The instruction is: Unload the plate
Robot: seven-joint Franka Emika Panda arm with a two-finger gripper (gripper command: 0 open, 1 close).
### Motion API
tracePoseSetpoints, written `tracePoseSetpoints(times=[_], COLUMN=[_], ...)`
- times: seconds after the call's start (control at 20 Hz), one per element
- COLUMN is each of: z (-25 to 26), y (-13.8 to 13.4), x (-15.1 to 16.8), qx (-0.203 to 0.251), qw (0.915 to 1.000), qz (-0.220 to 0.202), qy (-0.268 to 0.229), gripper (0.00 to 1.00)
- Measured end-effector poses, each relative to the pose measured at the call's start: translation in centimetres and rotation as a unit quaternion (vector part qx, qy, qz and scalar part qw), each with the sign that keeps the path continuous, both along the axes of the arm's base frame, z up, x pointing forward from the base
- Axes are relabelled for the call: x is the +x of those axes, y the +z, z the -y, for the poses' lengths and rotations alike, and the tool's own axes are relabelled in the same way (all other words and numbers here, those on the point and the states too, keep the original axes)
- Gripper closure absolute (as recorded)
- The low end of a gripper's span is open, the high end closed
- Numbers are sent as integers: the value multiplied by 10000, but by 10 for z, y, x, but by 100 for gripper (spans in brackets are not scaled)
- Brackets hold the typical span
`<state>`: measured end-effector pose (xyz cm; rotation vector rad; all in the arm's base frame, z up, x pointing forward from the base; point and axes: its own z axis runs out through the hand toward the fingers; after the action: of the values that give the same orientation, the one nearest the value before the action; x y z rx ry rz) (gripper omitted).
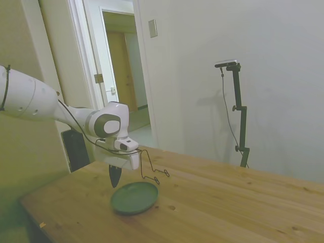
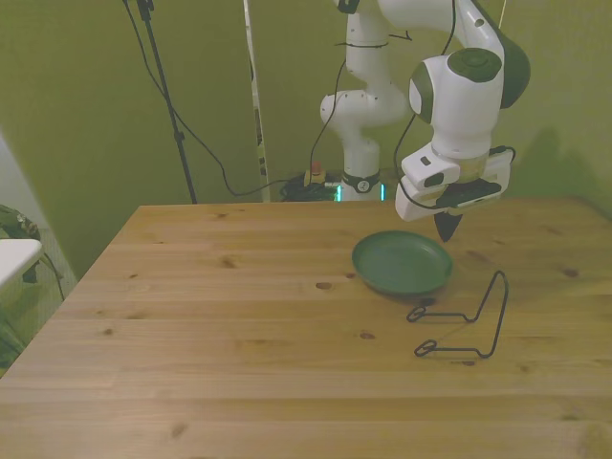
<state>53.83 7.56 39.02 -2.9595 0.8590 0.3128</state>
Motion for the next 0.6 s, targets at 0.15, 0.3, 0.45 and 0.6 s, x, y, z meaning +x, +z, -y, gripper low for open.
tracePoseSetpoints(times=[0.15,0.3,0.45,0.6], z=[-1,-3,-8,-14], y=[3,11,25,48], x=[3,7,8,10], qx=[13,28,52,101], qw=[9999,9992,9981,9965], qz=[147,391,608,829], qy=[19,17,52,87], gripper=[0,0,0,0])
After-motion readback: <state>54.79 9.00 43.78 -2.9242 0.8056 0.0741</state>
